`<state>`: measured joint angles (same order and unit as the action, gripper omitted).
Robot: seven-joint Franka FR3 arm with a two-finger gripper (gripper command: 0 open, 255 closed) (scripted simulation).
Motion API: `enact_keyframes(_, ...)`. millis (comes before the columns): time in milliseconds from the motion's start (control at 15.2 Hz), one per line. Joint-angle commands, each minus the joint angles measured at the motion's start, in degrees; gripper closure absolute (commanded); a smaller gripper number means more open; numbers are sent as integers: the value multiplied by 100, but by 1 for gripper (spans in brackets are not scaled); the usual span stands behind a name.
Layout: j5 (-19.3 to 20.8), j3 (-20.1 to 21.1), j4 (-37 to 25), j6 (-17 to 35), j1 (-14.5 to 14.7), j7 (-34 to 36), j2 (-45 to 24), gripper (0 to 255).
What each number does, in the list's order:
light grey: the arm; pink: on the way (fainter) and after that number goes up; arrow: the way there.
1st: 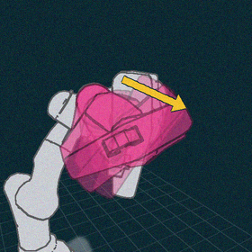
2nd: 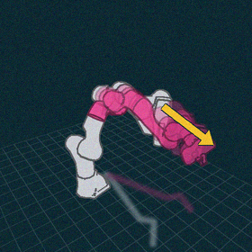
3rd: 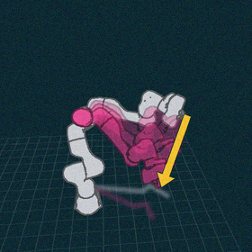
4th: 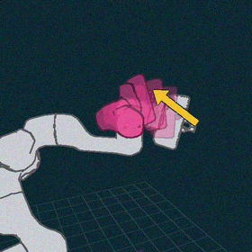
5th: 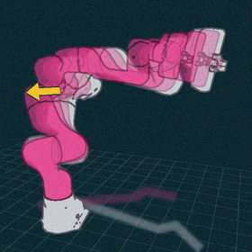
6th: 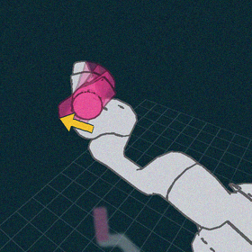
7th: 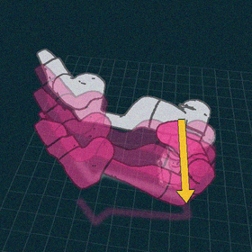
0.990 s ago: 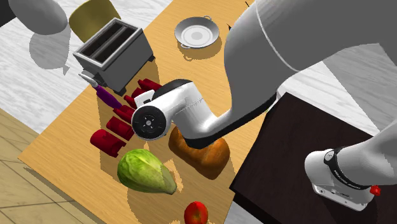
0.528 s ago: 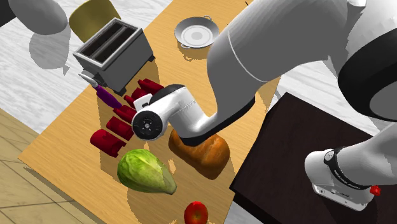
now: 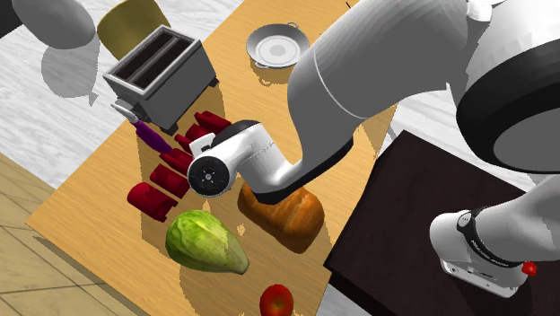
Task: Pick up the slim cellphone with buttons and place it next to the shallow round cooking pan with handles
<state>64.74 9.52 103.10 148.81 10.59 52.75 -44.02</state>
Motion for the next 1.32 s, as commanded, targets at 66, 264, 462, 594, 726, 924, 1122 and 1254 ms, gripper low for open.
enact_keyframes(66,1,-1,-1,1,0,0,-2,255)
enact_keyframes(264,1,0,-2,1,0,0,-2,255)
enact_keyframes(462,1,0,0,1,0,1,0,255)
enact_keyframes(594,1,0,-2,0,1,1,-2,255)
enact_keyframes(726,-39,26,35,-24,-19,-45,66,255)
enact_keyframes(924,-163,107,137,-102,-79,-186,265,255)
enact_keyframes(1122,-293,190,229,-184,-140,-331,459,255)
enact_keyframes(1254,-383,246,284,-240,-180,-429,586,255)
